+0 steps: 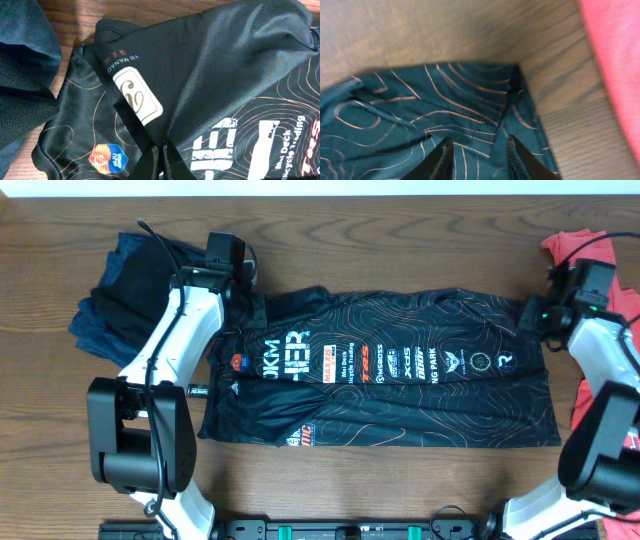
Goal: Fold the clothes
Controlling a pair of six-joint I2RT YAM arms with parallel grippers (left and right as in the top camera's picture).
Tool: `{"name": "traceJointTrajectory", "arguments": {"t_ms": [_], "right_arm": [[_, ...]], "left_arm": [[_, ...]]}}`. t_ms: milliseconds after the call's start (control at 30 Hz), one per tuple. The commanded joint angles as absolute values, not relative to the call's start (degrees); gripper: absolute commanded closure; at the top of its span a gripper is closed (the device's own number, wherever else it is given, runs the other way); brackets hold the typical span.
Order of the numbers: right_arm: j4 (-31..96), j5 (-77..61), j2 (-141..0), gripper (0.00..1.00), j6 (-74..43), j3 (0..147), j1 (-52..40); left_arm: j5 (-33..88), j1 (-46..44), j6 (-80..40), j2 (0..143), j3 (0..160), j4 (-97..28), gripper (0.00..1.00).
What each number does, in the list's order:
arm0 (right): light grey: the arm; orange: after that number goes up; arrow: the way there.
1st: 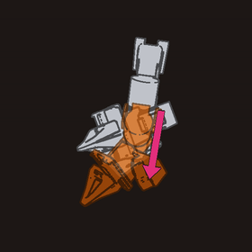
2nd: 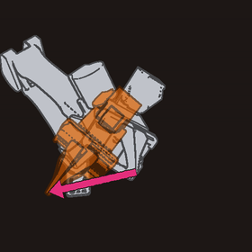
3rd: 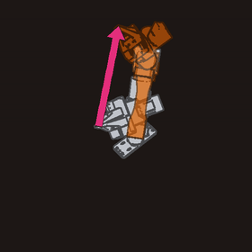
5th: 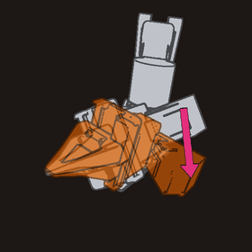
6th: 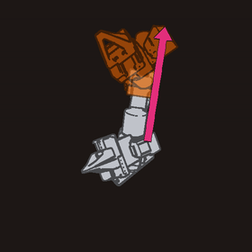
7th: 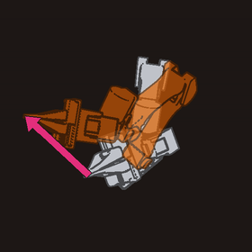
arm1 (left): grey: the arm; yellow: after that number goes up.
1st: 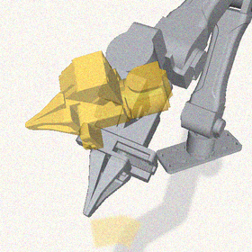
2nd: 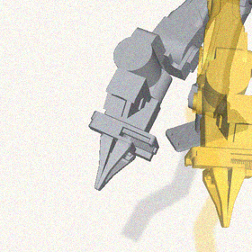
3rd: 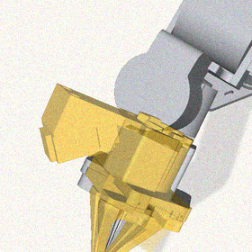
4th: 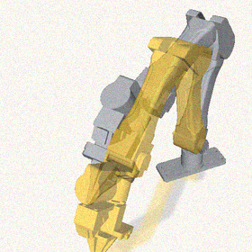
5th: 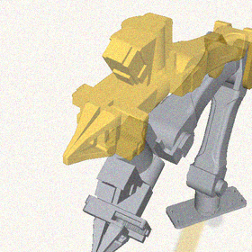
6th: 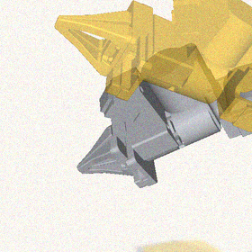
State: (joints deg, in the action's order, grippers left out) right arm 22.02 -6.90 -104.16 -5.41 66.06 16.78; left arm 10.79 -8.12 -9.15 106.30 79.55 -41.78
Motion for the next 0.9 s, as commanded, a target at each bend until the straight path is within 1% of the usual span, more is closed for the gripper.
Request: {"name": "traceJointTrajectory", "arguments": {"t_ms": [0,400,633,800,833,867], "right_arm": [[22.0,-7.1,-107.6,0.66,-5.5,67.0,15.9],[20.8,-7.4,-112.3,0.68,-5.5,67.0,15.7],[21.6,-7.4,-113.1,0.74,-5.5,66.9,15.5],[22.8,-7.6,-114.7,0.74,-5.5,66.9,15.1],[22.8,-7.6,-114.8,0.76,-5.5,66.9,15.1],[22.8,-7.6,-114.8,0.82,-5.5,66.9,15.1]], "left_arm": [[11.3,-8.0,-9.3,106.7,79.9,-42.0,0.94],[11.3,-8.0,-9.3,106.7,79.9,-42.0,0.94],[11.3,-8.0,-9.3,106.7,79.9,-42.0,0.94],[11.3,-8.0,-9.3,106.7,79.9,-42.0,0.94],[11.3,-8.0,-9.2,106.7,79.9,-42.0,0.94],[11.3,-8.0,-9.2,106.7,79.9,-42.0,0.94]]}}
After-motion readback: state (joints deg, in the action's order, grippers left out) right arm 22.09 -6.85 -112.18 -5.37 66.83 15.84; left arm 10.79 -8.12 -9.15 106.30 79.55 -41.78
